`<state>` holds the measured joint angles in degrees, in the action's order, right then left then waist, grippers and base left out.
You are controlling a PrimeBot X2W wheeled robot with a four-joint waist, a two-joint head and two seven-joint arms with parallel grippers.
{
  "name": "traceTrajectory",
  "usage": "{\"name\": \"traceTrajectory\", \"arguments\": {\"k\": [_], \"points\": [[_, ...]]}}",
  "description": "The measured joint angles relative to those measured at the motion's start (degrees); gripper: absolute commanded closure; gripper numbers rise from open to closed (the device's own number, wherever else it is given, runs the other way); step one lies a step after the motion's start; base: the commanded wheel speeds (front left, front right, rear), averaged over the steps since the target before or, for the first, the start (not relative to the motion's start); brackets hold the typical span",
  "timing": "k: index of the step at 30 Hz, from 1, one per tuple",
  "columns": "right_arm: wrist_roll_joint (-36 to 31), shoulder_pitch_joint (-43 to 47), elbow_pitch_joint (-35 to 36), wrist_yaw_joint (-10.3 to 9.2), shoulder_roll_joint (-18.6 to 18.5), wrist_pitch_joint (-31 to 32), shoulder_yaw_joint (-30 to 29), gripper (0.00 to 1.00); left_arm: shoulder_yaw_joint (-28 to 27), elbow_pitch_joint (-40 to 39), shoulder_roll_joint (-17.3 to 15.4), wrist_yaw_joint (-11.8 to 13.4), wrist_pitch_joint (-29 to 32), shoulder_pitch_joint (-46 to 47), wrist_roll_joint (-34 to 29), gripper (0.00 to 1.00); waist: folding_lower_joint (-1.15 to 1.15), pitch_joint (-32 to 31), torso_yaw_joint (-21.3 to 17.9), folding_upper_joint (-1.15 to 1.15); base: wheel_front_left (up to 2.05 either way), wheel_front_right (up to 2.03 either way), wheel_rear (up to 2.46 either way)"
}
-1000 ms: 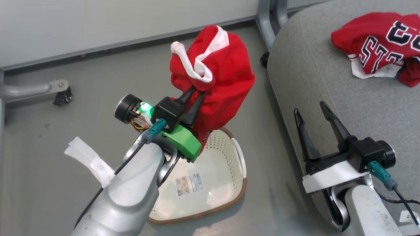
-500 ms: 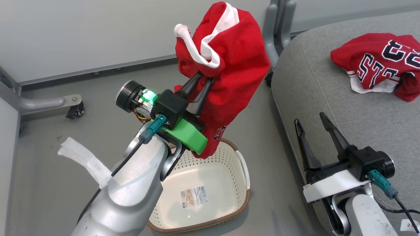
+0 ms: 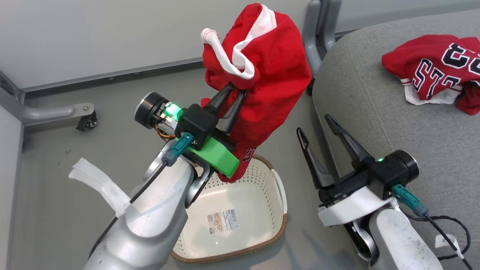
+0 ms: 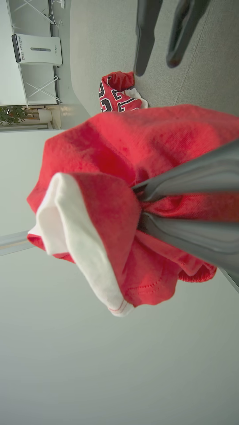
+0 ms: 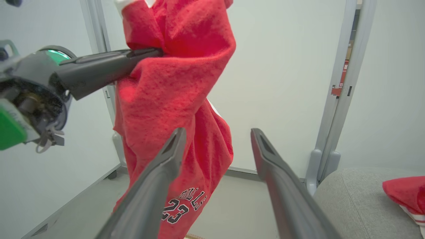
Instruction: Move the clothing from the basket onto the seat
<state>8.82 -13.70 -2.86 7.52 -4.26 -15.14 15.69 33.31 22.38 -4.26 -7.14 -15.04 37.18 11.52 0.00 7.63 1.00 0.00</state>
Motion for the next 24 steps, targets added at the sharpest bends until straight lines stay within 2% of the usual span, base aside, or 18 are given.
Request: {"name": "traceTrajectory", "arguments": {"k": [10, 24], "points": [[3.71, -6.33, -3.12, 0.0, -2.12, 0.0, 7.15, 0.0, 2.29, -1.33, 0.73, -0.24, 0.0, 0.15, 0.0, 1.0, 0.0, 1.0, 1.68, 0.0, 0.0, 0.0, 0.0], [8.82, -12.61, -7.78, 0.0, -4.23, 0.01, 13.44, 0.0, 6.23, -3.64, 1.24, -0.25, 0.0, 0.22, 1.13, 1.0, 0.0, 2.51, 3.86, 0.0, 0.0, 0.0, 0.0]]}}
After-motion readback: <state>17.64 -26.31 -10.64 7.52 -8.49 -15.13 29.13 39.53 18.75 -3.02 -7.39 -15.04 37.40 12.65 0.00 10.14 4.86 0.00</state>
